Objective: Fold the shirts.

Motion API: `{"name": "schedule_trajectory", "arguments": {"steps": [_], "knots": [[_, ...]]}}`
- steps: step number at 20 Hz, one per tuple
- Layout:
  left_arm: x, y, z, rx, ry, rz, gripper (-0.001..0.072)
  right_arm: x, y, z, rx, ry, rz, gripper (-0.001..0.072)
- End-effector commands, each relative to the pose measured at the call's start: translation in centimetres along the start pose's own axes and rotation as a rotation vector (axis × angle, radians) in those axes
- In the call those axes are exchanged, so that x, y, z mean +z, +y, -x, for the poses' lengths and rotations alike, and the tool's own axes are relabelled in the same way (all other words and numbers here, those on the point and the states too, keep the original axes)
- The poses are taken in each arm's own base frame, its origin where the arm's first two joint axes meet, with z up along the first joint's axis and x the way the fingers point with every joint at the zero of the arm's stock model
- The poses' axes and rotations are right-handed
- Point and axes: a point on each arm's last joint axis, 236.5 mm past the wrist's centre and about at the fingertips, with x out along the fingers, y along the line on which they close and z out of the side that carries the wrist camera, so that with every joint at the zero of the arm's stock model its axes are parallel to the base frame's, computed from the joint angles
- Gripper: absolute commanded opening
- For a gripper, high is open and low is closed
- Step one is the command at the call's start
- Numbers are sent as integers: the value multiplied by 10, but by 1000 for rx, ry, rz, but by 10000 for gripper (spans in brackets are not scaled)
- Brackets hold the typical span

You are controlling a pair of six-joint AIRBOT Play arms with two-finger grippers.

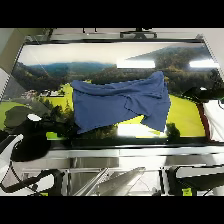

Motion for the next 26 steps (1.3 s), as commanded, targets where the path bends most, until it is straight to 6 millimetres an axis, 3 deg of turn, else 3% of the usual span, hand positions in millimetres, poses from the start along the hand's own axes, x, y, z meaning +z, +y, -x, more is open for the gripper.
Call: {"name": "schedule_trajectory", "arguments": {"steps": [1, 2, 3, 4, 9, 12, 16, 17, 18, 19, 20, 21, 23, 26], "knots": [[21, -26, -13, -55, -120, -55, 340, -2, 4, -1, 20, 8, -8, 506], [25, -33, -13, -82, -138, -58, 320, -5, 3, -3, 23, 18, -9, 506], [28, -39, -12, -107, -152, -61, 130, -8, 2, -5, 26, 34, -11, 505], [30, -40, -10, -113, -160, -67, 20, -13, 0, -10, 36, 56, -19, 505], [40, -61, 8, -167, -153, -105, 21, -38, -4, -57, 82, 181, -60, 504], [50, -82, 21, -200, -158, -158, 20, -36, -14, -84, 63, 172, -99, 504], [63, -102, 37, -222, -185, -205, 20, -36, -14, -105, 69, 172, -114, 504], [67, -105, 40, -224, -195, -215, 20, -37, -11, -110, 86, 179, -122, 476], [70, -108, 43, -225, -204, -223, 20, -39, -4, -114, 113, 184, -124, 340], [73, -111, 46, -228, -212, -231, 20, -40, 6, -117, 148, 193, -106, 283], [76, -114, 48, -230, -219, -238, 20, -41, 16, -117, 181, 202, -95, 233], [78, -117, 51, -233, -225, -243, 20, -41, 28, -115, 218, 210, -77, 123], [84, -128, 60, -244, -240, -267, 20, -35, 53, -98, 297, 215, -55, 25], [87, -168, 97, -334, -255, -343, 20, -17, 89, -50, 342, 181, 47, 24]]}}
